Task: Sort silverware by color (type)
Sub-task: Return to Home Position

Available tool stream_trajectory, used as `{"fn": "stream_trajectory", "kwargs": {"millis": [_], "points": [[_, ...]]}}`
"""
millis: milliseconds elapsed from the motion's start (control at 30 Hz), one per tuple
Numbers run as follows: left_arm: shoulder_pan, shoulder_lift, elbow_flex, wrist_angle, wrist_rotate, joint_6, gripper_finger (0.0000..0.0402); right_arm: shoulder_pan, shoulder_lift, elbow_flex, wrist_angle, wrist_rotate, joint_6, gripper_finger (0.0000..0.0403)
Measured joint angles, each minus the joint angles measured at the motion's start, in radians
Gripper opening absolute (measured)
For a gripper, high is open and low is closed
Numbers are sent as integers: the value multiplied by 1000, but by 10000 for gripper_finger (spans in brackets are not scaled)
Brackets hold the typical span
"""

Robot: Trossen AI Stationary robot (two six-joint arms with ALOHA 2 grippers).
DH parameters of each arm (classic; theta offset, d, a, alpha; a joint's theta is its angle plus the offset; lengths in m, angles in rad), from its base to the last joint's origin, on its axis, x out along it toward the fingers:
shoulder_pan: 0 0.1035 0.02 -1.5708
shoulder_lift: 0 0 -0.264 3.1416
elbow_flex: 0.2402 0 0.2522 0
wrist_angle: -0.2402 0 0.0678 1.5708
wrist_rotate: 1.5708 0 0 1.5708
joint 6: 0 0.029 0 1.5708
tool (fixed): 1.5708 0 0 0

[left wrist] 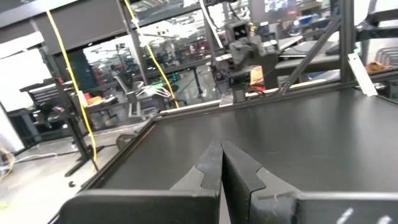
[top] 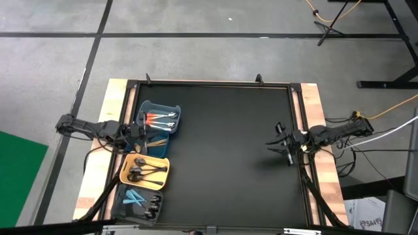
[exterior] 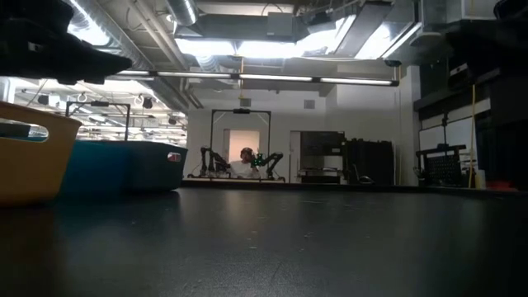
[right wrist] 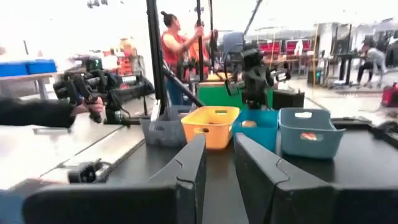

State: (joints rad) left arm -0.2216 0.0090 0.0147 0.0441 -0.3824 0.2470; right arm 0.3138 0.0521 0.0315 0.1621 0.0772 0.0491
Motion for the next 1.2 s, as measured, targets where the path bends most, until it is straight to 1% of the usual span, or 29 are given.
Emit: {"fn": "stream_trajectory", "kwargs": {"millis": [33, 100, 167, 267, 367, 500, 633, 833, 967, 1033, 1100, 1200], "points": [[8, 0, 0, 0, 0, 0, 0, 0, 0, -24, 31, -2, -9, 79], [25, 0, 0, 0, 1, 0, 0, 0, 1, -20, 14, -3, -9, 78], [45, 0, 0, 0, 1, 12, 0, 0, 1, -20, 34, -5, -6, 78], [80, 0, 0, 0, 1, 32, 0, 0, 1, -20, 81, 3, -87, 78], [118, 0, 0, 0, 2, 28, 0, 0, 1, -19, 72, 77, -155, 79], [168, 0, 0, 0, 22, 28, 0, 0, 1, -19, 2, 181, -163, 78], [221, 0, 0, -9, 105, 23, 0, 0, 2, -20, -67, 248, -163, 78], [285, 0, 0, -22, 209, -10, 0, 0, 2, -20, -77, 307, -212, 78], [316, 0, 0, -29, 249, -10, 0, -5, 2, -20, -53, 304, -243, 78], [331, 0, 0, -29, 251, -10, 0, -31, 2, -23, -16, 271, -270, 78], [344, 0, 0, -29, 251, -10, 0, -75, 2, -23, 14, 198, -286, 78], [357, 0, 0, -29, 252, -9, 0, -151, 2, -23, 15, 53, -267, 78]]}}
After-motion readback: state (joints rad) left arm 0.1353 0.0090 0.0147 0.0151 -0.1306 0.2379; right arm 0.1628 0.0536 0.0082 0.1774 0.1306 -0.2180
